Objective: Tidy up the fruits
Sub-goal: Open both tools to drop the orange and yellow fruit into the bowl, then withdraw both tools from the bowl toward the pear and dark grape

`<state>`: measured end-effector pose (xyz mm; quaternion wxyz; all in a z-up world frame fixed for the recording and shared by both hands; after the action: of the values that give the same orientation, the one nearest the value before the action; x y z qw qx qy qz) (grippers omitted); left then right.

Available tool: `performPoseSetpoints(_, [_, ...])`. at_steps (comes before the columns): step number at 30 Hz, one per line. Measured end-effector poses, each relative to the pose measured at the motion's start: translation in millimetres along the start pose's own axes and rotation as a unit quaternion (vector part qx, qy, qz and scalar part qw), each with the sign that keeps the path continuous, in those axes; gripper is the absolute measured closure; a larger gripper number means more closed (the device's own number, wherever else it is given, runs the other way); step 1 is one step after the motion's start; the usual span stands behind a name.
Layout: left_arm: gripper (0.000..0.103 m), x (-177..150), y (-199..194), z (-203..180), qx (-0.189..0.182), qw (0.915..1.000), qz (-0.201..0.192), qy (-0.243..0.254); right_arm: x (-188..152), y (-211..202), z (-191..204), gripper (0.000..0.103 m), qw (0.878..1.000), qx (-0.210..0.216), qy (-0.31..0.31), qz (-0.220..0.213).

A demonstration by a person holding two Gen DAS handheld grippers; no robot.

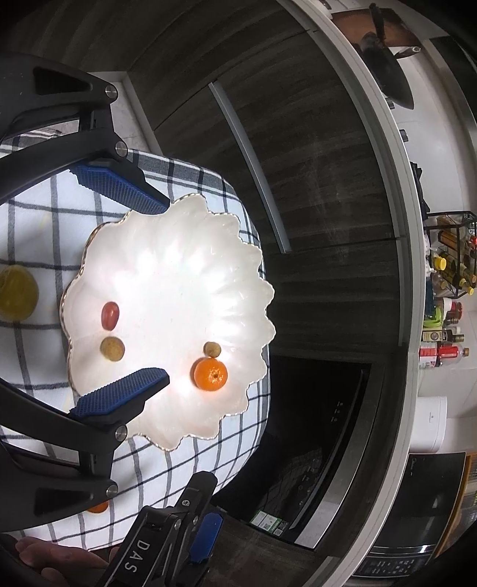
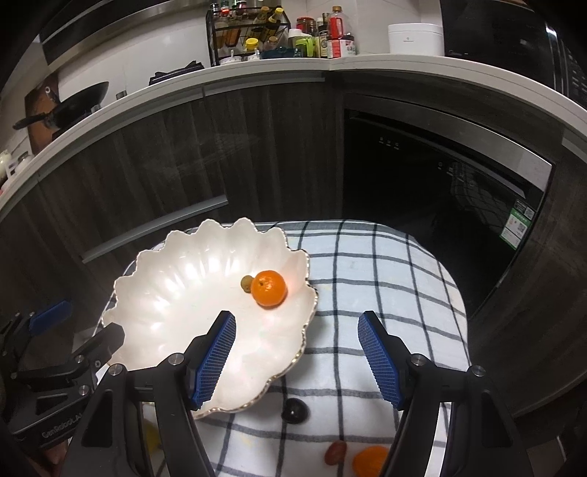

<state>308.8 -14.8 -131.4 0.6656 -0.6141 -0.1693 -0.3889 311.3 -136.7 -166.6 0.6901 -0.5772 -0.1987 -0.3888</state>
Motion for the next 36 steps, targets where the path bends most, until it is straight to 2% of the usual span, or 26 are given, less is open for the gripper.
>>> performPoseSetpoints(19, [0.017, -3.3, -18.2, -40.1, -0.025, 0.9996, -0.005, 0.009, -7.5, -27.8, -40.4, 0.033, 1.0, -0.024, 0.009, -0.01])
performPoseSetpoints(36, [0.017, -16.6, -33.6, -67.5, -0.04, 0.9989, -0.006, 0.025, -27.4, -48.5, -68.0, 0.033, 0.999, -0.039, 0.013, -0.009])
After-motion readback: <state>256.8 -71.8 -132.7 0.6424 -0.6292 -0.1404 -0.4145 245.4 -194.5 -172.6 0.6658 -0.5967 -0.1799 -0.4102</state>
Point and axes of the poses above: each gripper's, at about its wrist camera, not at the fingertips, and y roughly the way its jaws point, z to its left, x to its top, the point moved 4 cm from there along y, roughly the way its jaws point, and after that the axes turned 12 degrees about y, right-handed, at the moved point
